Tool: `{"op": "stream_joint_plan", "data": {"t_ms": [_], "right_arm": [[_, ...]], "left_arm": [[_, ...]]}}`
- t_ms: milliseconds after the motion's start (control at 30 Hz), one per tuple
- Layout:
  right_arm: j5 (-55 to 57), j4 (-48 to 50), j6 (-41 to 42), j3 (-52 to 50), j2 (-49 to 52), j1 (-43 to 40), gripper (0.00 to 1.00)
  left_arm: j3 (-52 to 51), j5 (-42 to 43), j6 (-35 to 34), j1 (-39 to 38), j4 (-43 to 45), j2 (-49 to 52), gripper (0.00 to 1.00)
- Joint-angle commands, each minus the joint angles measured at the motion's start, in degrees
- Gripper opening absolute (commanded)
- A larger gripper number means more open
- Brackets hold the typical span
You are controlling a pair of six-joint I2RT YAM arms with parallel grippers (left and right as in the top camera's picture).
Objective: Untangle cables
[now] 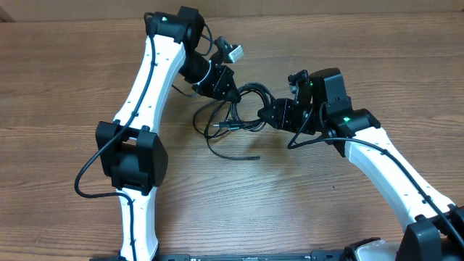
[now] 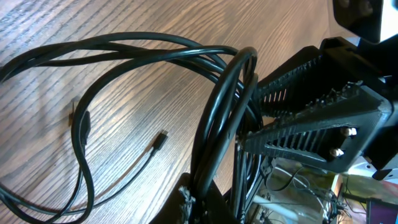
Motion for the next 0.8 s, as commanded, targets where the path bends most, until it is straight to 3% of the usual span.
{"op": "stream_joint_plan", "data": {"t_ms": [0, 167, 467, 633, 767], "right_arm": [[0.20, -0.48, 0.44, 0.79, -0.22, 0.35, 0.27], [7.80, -3.82, 0.42, 0.28, -0.22, 0.33, 0.04], [26.60, -7.63, -2.60, 0.92, -0.42, -2.12, 0.04], [35.82, -12.28, -2.58, 3.54, -1.22, -4.87, 0.04], [36.76, -14.05, -2.64, 6.08, -2.32, -5.57, 0.04]], "left_arm": [[1.18, 2.21, -0.42, -0.42, 0.00, -1.40, 0.04], [1.16, 2.10, -0.42, -0.31, -0.20, -1.40, 0.04], [1.18, -10.58, -0.83, 2.25, -4.83, -1.42, 0.04], [1.18, -19.06, -5.57, 6.03, -6.36, -1.55, 0.04], [1.18, -17.33, -9.09, 9.05, -5.70, -2.36, 0.04]]}}
